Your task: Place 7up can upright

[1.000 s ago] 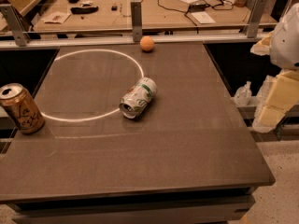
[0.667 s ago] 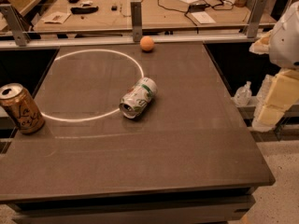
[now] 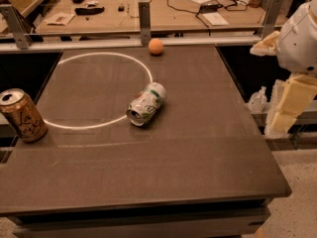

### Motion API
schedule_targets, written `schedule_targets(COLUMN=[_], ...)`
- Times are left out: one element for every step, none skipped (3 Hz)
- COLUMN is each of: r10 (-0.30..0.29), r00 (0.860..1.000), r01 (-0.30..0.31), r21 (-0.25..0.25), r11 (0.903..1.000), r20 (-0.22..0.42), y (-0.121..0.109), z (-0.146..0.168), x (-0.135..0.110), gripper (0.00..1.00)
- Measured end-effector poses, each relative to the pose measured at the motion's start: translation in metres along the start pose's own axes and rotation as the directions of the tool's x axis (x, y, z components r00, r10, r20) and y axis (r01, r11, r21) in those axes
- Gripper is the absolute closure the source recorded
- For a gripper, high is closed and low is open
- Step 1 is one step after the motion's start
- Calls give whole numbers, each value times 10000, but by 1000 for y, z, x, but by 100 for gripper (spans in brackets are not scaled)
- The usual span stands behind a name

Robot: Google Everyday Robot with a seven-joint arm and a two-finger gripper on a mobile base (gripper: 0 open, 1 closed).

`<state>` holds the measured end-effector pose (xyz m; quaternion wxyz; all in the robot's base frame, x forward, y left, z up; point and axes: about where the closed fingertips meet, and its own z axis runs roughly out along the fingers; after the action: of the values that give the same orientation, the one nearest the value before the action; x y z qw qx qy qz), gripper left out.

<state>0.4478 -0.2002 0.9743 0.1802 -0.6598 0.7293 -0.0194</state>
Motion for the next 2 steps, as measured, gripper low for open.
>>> schedule_targets(r10=[-1609, -2730], r00=[9870, 9620], r01=[1609, 2725], r21=[-315, -672], r11=[9865, 9598], r20=[23, 20], y=[5, 8], z=[8, 19], x=[-13, -22], gripper=[0, 0])
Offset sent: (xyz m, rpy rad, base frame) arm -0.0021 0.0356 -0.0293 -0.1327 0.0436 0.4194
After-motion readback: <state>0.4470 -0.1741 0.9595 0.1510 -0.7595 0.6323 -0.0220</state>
